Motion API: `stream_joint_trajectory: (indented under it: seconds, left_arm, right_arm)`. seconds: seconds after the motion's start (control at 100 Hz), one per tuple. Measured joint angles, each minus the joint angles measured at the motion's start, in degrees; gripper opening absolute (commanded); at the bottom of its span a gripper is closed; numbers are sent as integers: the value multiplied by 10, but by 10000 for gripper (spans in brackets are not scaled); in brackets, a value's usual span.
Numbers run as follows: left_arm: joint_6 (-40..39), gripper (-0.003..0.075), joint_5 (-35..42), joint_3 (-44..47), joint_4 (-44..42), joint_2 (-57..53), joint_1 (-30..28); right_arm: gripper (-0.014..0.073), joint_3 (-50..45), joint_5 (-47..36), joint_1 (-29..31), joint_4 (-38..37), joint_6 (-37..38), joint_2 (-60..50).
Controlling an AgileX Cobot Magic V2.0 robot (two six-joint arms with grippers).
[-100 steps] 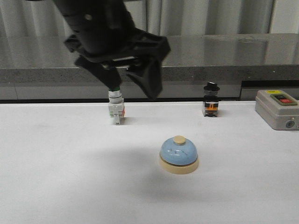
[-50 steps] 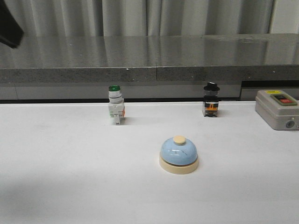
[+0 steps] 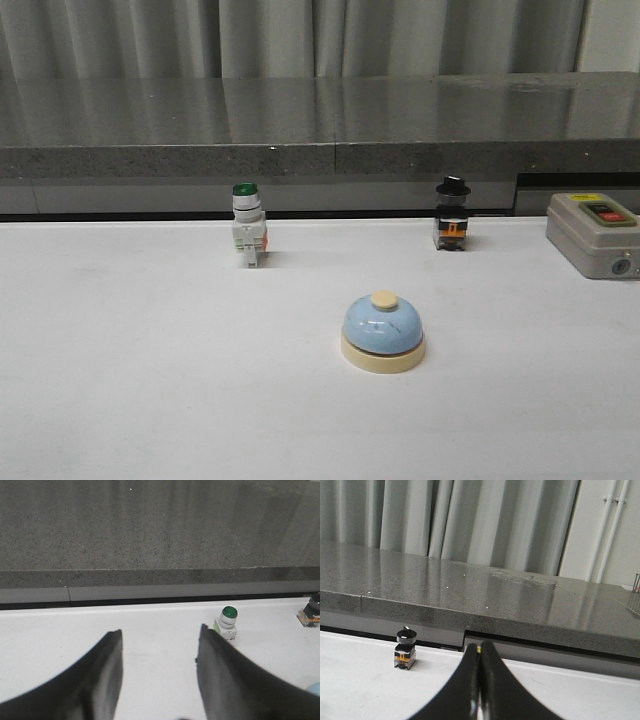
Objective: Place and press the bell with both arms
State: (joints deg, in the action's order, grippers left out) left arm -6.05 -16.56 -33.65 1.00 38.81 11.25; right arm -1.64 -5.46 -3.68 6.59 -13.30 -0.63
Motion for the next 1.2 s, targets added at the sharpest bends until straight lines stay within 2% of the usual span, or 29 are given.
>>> stream_joint_trajectory:
  seconds: [0.08,0.81,0.93,1.03,1.2]
  left_arm:
    - [0,-23,5,13,0,-19,0]
    - [0,-21,11,21,0,-38,0]
    - [0,-21,36,24,0,-37,-1]
    - [0,-21,66,38,0,-43,-1]
    - [0,-21,73,91,0,-84,-1]
  right_arm:
    - [-64,0,0,0,0,0,0]
    - [-64,0,0,0,0,0,0]
    - [-64,0,0,0,0,0,0]
    - [-64,0,0,0,0,0,0]
    - [-64,0,0,0,0,0,0]
